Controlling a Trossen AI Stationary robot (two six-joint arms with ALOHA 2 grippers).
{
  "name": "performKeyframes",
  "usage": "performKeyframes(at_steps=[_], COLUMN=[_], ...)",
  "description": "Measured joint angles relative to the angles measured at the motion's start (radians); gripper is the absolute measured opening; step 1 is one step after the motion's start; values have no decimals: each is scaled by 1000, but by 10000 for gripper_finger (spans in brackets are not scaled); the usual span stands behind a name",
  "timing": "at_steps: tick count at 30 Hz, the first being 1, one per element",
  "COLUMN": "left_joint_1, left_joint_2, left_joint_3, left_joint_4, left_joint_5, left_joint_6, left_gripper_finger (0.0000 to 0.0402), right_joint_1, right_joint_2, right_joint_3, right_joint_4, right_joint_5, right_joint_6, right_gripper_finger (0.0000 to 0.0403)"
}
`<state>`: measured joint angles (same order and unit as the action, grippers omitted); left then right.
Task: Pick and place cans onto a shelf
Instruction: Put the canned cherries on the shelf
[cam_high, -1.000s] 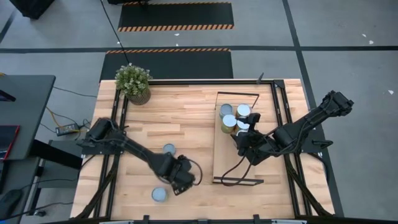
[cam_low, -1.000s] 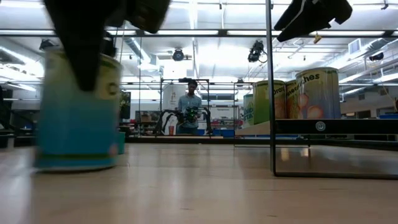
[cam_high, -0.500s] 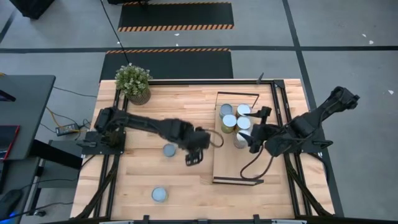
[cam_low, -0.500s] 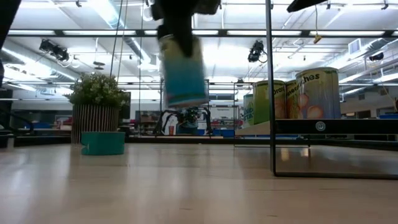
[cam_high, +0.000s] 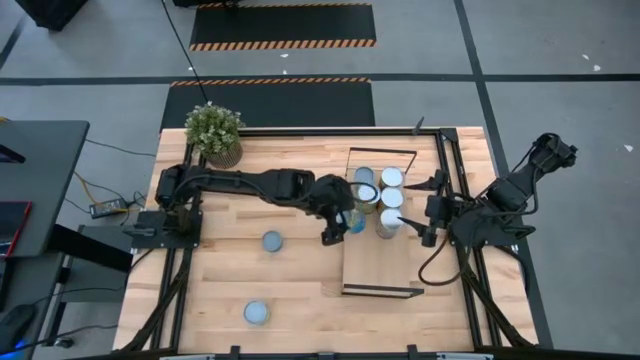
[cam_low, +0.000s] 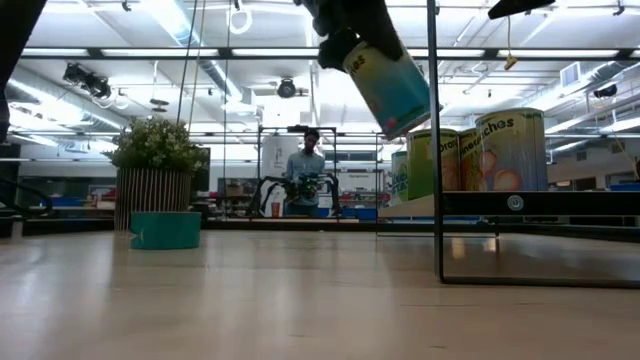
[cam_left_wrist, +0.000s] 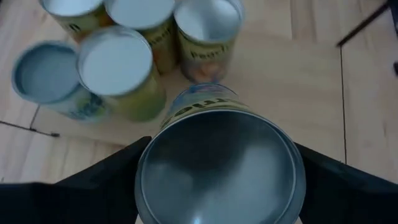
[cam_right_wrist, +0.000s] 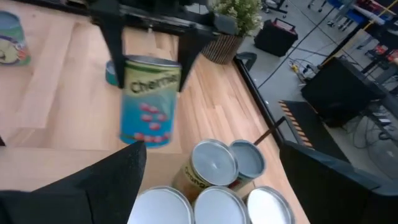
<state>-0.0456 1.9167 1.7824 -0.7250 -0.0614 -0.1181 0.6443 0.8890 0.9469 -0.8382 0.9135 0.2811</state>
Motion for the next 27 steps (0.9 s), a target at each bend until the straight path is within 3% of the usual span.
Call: performKeyframes(at_steps=[11, 21, 27], left_joint_1=[17, 17, 28], left_joint_2=[96, 250, 293], left_joint_3=[14, 214, 240], left_joint_4=[67, -59, -74], left_joint_5=[66, 64, 63], left_joint_6=[36, 74, 103], left_gripper_finger=[327, 327, 327], right_joint_1=[32, 32, 32], right_joint_2=[5, 7, 8], right_joint_3=[-5, -5, -5], right_joint_4=[55, 65, 67], right_joint_5=[3, 8, 8], right_joint_6=[18, 7, 4], right_gripper_finger=[377, 377, 377])
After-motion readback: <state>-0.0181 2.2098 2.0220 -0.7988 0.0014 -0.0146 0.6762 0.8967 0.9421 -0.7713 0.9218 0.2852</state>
